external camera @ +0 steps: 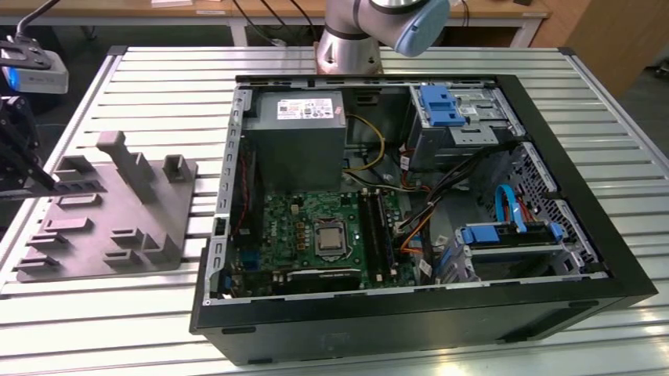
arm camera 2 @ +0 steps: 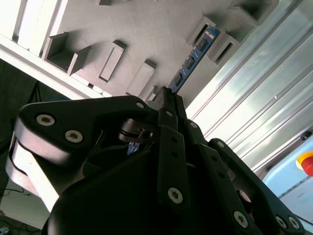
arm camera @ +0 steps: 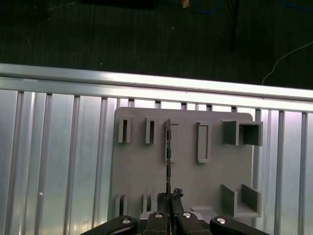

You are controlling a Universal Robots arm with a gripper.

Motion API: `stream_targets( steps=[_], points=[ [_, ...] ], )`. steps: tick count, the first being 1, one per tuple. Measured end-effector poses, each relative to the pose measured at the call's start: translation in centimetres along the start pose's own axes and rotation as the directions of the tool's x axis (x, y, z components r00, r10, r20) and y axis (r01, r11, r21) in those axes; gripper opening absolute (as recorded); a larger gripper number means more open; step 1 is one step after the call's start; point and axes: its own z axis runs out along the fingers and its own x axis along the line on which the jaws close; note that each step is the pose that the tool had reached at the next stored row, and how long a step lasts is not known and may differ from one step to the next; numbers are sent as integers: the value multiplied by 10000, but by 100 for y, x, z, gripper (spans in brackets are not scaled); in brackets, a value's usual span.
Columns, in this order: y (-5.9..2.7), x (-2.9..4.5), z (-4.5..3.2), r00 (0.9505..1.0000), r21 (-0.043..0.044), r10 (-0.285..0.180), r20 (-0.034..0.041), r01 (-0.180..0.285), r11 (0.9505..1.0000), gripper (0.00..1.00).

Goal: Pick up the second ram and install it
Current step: 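Pick up the second ram and move it above second insertion slot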

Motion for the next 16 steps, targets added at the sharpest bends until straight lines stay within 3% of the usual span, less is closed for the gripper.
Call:
stream_targets(
  steps=[16],
  points=[
    [2,-7,-79,10000,1,-2,43,2,10000,13]
  ],
)
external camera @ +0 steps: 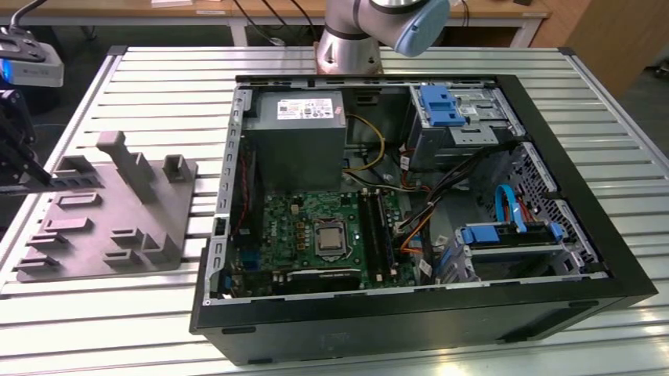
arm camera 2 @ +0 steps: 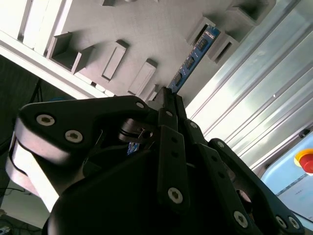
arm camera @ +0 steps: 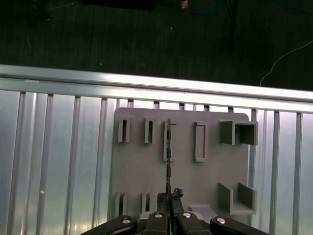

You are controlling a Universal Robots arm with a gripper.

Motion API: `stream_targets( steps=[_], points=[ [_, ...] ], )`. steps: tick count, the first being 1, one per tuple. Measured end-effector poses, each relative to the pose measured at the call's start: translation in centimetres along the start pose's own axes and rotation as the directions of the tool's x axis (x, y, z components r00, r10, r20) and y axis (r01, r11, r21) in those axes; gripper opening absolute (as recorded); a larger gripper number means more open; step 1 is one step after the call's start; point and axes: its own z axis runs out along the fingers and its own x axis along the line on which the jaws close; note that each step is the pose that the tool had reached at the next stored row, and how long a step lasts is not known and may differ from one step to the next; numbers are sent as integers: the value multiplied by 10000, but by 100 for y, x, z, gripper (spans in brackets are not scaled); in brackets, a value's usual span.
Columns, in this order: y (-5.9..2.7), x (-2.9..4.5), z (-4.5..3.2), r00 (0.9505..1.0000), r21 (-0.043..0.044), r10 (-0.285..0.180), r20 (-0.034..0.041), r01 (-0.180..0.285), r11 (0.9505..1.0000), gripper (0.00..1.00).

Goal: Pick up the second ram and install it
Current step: 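Pick up the second ram and move it above second insertion slot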

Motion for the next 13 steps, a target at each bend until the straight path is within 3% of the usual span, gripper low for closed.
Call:
stream_targets(
  steps=[13],
  points=[
    [2,-7,-69,10000,2,0,39,0,10000,13]
  ],
)
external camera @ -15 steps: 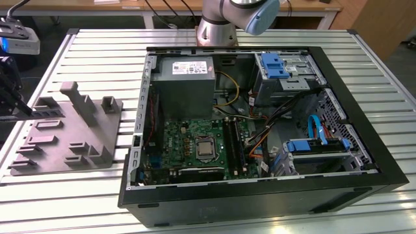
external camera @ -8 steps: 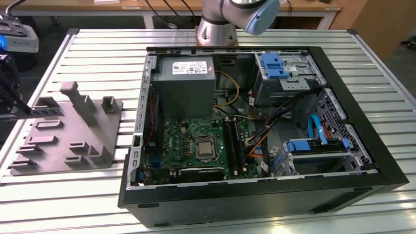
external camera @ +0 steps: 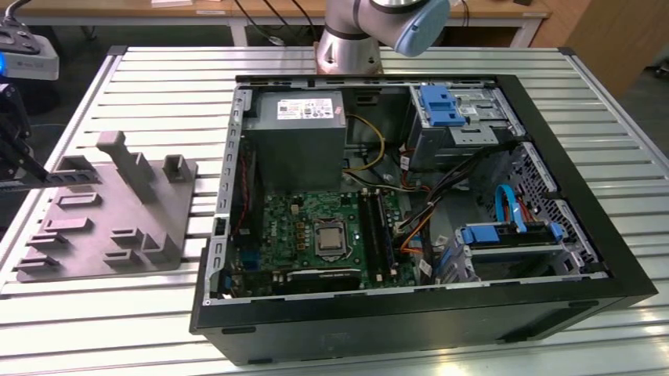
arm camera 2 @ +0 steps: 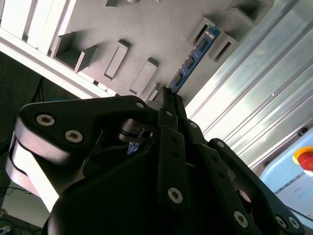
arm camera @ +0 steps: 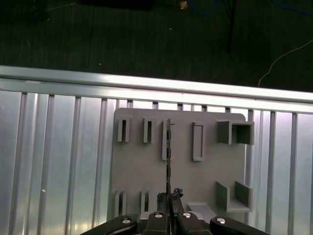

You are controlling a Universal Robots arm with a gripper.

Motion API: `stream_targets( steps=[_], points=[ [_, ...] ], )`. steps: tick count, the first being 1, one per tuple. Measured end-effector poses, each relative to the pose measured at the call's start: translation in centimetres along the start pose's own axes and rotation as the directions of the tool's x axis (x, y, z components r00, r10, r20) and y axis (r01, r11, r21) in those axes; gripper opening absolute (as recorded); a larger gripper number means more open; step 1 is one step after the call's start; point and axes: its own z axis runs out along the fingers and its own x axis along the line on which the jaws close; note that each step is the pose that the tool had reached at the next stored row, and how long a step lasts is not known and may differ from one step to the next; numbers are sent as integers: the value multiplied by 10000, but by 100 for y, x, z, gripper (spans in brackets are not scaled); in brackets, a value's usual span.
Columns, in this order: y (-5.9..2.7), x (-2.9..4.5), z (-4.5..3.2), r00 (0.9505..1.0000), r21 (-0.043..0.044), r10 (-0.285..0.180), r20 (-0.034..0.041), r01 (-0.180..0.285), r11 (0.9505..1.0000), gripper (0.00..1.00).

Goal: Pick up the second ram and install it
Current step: 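Pick up the second ram and move it above second insertion slot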

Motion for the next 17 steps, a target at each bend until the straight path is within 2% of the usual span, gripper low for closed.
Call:
stream_targets(
  steps=[17],
  points=[
    [3,-10,-106,9999,5,-4,117,4,10000,13]
  ],
)
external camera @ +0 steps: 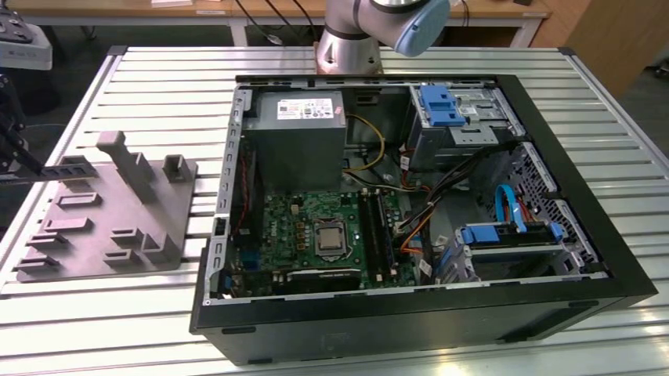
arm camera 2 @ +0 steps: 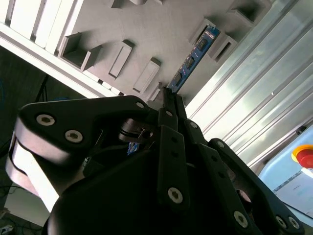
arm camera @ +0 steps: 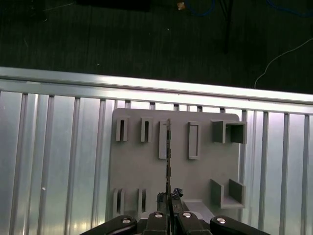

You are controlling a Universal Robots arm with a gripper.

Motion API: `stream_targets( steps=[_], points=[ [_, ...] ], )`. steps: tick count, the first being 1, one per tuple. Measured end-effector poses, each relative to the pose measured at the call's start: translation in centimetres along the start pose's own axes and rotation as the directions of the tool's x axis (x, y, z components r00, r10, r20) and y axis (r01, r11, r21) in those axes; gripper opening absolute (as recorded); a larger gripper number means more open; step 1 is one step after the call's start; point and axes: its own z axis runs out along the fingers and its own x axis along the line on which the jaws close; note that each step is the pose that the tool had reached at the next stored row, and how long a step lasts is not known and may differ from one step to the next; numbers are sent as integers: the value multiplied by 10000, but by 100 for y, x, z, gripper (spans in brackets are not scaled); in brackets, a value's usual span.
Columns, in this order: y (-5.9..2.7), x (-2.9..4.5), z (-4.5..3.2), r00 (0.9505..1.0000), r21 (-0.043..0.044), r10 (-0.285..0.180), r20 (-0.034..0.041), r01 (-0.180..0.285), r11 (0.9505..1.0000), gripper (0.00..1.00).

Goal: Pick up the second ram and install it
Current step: 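Pick up the second ram and move it above second insertion slot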

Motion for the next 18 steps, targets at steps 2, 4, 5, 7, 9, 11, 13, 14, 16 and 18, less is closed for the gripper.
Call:
stream_targets(
  steps=[2,4,5,7,9,11,13,14,16,18],
  points=[
    [0,-1,-11,10000,1,-1,14,1,10000,13],
    [1,-2,-22,10000,2,-1,27,1,10000,13],
    [1,-3,-27,10000,2,-1,34,1,10000,13],
    [1,-4,-39,10000,3,-1,47,1,10000,13],
    [1,-5,-50,10000,3,-2,58,2,10000,13],
    [2,-6,-61,10000,4,-2,69,2,10000,13],
    [2,-8,-74,10000,4,-2,81,2,10000,13],
    [2,-9,-81,10000,4,-3,86,3,10000,13],
    [2,-11,-100,10000,4,-3,97,3,10000,13],
    [3,-13,-122,9999,4,-3,108,3,10000,13]
  ],
)
